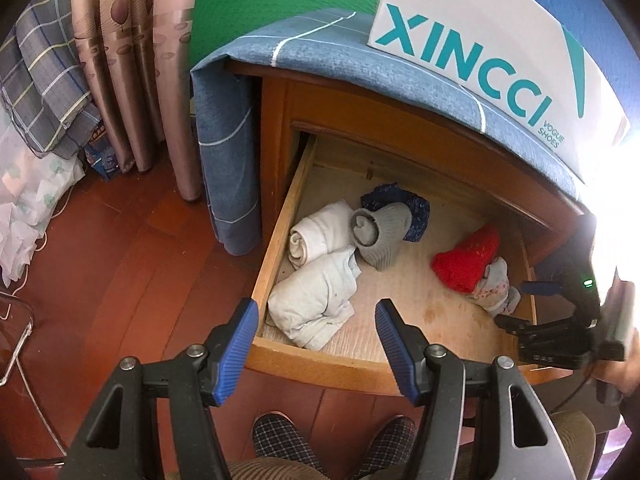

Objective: Take underwear out of drawer
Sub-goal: 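Withdraw the right gripper from the shoe box back over the drawer, then grasp the floral light blue garment with the right gripper and lift it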

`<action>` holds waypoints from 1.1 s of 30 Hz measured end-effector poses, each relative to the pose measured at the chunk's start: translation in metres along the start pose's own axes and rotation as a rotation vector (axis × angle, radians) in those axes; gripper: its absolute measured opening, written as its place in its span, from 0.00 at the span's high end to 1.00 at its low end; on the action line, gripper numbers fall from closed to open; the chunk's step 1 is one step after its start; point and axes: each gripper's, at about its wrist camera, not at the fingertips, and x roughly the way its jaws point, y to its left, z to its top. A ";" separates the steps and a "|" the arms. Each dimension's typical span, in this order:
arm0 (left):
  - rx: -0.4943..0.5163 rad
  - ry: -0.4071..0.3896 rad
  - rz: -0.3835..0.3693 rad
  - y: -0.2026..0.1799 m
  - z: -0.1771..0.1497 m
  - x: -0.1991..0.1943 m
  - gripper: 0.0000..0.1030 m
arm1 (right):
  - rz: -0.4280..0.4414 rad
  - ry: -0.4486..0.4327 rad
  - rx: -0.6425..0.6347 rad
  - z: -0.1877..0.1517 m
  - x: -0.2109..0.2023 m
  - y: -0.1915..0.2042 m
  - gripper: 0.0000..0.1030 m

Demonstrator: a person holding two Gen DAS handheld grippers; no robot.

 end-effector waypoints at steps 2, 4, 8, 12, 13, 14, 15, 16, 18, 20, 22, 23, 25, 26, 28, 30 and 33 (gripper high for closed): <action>-0.007 -0.002 -0.003 0.001 0.000 0.000 0.40 | -0.029 0.011 -0.028 0.003 0.010 0.000 0.44; -0.011 0.001 -0.006 0.003 0.000 0.001 0.40 | -0.054 0.022 -0.054 0.005 0.021 0.000 0.44; -0.021 0.006 -0.012 0.005 -0.001 0.001 0.40 | -0.096 0.040 -0.100 0.010 0.040 0.000 0.44; -0.030 0.009 -0.014 0.006 0.000 0.002 0.40 | -0.095 0.049 -0.135 0.017 0.052 -0.005 0.43; -0.031 0.010 -0.012 0.007 0.000 0.003 0.40 | -0.093 0.052 -0.143 0.018 0.054 -0.004 0.43; -0.031 0.011 -0.013 0.006 0.000 0.003 0.40 | -0.090 0.057 -0.154 0.022 0.059 -0.005 0.43; -0.031 0.012 -0.013 0.007 0.000 0.003 0.40 | -0.085 0.064 -0.160 0.023 0.063 -0.006 0.43; -0.031 0.013 -0.012 0.007 0.000 0.003 0.40 | -0.081 0.067 -0.163 0.024 0.066 -0.007 0.43; -0.032 0.015 -0.013 0.007 0.000 0.004 0.40 | -0.061 0.077 -0.169 0.026 0.073 -0.009 0.43; -0.033 0.015 -0.012 0.007 0.001 0.004 0.40 | -0.048 0.079 -0.162 0.028 0.077 -0.012 0.43; -0.034 0.019 -0.013 0.007 0.001 0.005 0.40 | -0.012 0.080 -0.140 0.030 0.081 -0.018 0.43; -0.035 0.020 -0.013 0.008 0.001 0.005 0.40 | 0.001 0.080 -0.130 0.029 0.082 -0.022 0.43; -0.040 0.021 -0.013 0.008 0.002 0.006 0.40 | 0.029 0.083 -0.112 0.030 0.084 -0.027 0.43; -0.042 0.022 -0.013 0.008 0.002 0.007 0.40 | 0.039 0.080 -0.102 0.030 0.085 -0.030 0.44; -0.043 0.021 -0.012 0.009 0.002 0.007 0.40 | 0.048 0.091 -0.100 0.031 0.086 -0.031 0.49; -0.044 0.023 -0.011 0.008 0.002 0.007 0.40 | 0.052 0.099 -0.091 0.030 0.087 -0.032 0.52; -0.045 0.023 -0.012 0.009 0.002 0.008 0.40 | 0.047 0.112 -0.082 0.031 0.087 -0.034 0.61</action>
